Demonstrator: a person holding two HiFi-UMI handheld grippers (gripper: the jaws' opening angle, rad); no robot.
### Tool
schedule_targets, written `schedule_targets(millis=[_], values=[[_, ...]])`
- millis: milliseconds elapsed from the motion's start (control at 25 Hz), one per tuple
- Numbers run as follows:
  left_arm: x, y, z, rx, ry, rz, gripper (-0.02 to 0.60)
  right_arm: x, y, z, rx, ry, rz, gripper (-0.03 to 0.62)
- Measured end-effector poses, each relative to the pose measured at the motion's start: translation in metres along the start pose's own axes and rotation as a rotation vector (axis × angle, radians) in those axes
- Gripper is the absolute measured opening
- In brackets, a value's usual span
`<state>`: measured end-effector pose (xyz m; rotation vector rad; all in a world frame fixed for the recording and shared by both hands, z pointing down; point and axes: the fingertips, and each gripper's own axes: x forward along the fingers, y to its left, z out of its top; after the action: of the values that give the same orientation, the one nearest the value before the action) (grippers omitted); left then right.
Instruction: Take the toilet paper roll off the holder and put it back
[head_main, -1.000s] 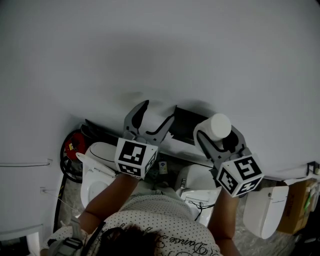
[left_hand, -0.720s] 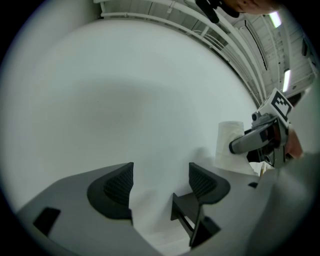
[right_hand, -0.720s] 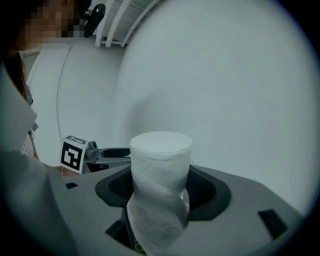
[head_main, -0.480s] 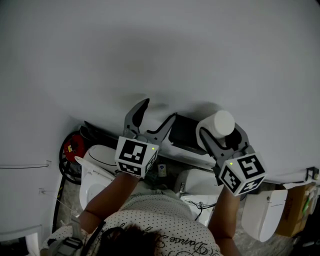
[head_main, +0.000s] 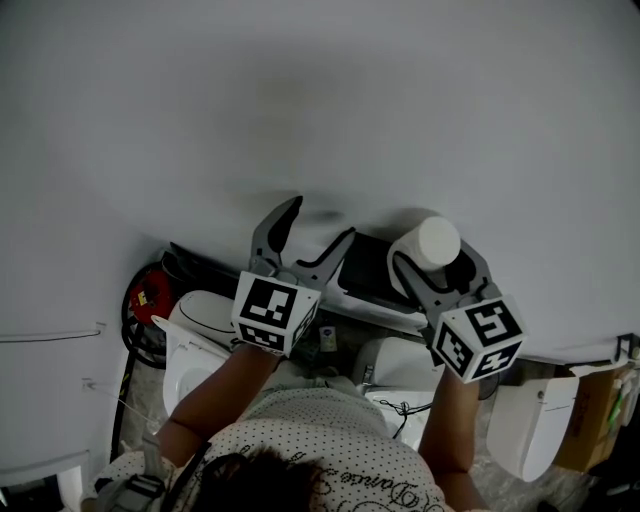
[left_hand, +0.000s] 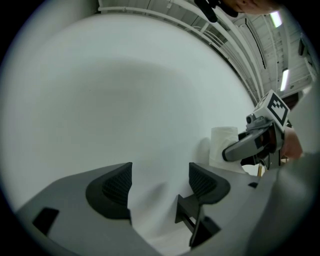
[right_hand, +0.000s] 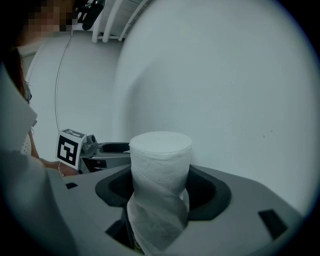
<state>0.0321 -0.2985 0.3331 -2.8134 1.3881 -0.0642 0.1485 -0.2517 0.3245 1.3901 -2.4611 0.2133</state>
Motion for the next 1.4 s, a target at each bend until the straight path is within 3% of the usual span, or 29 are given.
schedule_targets(millis=[720, 1120, 1400], values=[[0.002, 0.002, -0.008, 0.002, 0.026, 0.009, 0.342, 0.024, 0.011, -0.038, -0.021, 0.099, 0.022, 0.305], [0.003, 0.001, -0.008, 0.002, 0.028, 0.009, 0.342, 0.026, 0.01, -0.042, 0.005, 0.089, 0.038, 0.307], [0.003, -0.001, -0.004, 0.002, 0.022, 0.008, 0.342, 0.028, 0.014, -0.044, -0.041, 0.099, 0.036, 0.354]])
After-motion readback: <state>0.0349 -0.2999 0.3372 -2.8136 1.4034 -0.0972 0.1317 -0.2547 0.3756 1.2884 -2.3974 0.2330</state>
